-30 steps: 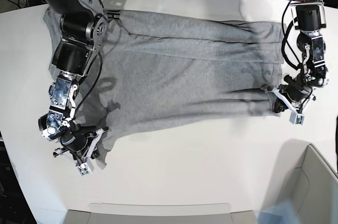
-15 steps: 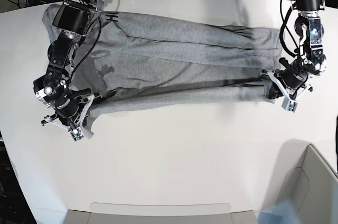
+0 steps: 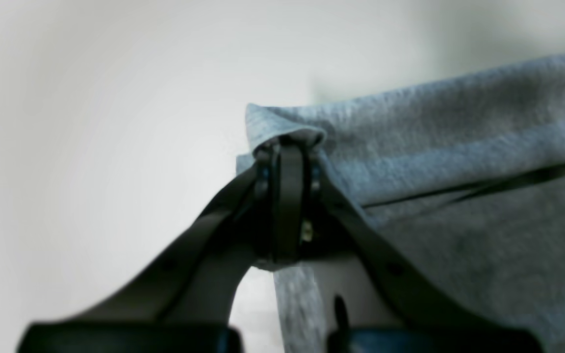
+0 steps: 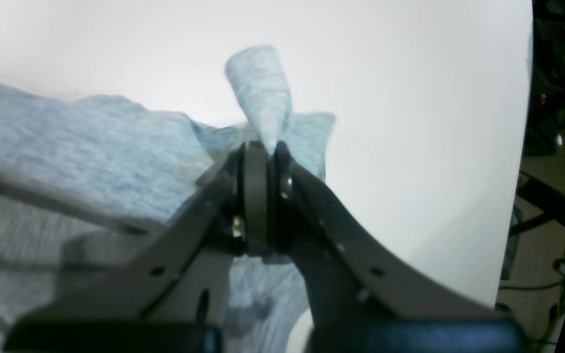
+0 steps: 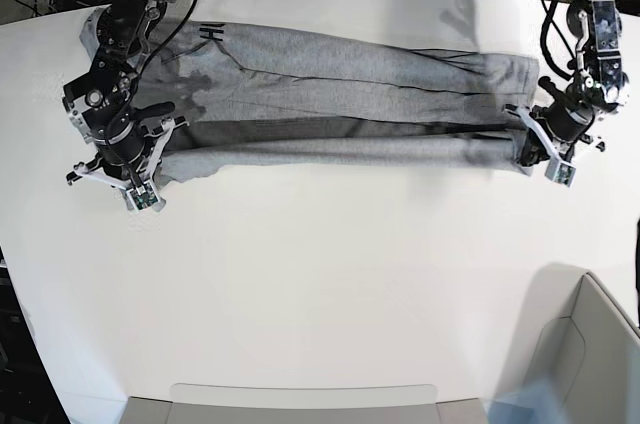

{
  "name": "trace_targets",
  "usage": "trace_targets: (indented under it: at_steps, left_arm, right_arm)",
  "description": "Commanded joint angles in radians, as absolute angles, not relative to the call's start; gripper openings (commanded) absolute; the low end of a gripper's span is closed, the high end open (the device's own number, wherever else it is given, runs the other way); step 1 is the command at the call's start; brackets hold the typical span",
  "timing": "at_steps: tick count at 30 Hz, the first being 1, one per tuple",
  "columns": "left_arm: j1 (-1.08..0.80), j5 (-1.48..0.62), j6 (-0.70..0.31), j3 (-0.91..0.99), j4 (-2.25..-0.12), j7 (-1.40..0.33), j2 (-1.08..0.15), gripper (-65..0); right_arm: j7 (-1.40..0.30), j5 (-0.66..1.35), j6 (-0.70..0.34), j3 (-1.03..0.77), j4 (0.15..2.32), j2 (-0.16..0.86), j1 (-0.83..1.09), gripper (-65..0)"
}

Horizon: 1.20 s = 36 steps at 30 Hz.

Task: Fold the T-shirt properly
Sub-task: 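Grasp the hem corners and fold them over toward the collar, then release the hem and regrasp the folded strip ends with both grippers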

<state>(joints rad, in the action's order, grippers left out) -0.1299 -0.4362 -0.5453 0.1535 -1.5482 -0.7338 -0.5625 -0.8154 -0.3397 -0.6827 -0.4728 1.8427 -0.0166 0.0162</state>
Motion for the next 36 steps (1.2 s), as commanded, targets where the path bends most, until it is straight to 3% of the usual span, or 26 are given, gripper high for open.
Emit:
trace_targets:
  at_steps: [1,17,36]
  left_arm:
    - [-0.14,-0.44,-0.541,0.177,-1.584,-0.719,-0.579,-65.0]
    - [-0.343,-0.441,-0.541,0.252,-1.715,-0.719,-0.576,-65.0]
    - [-0.364,-0.44,-0.536,0.251,-1.699,-0.84,-0.572,-65.0]
  right_arm:
    - [-0.8,-0.335,-0.698,-0.475,1.876,-0.013,0.012,-65.0]
    - [-0.796,-0.335,-0.698,-0.51,2.04,-0.076,0.228,-65.0]
    - [-0.792,-0.341,-0.698,-0.556,2.045,-0.105,0.414,-65.0]
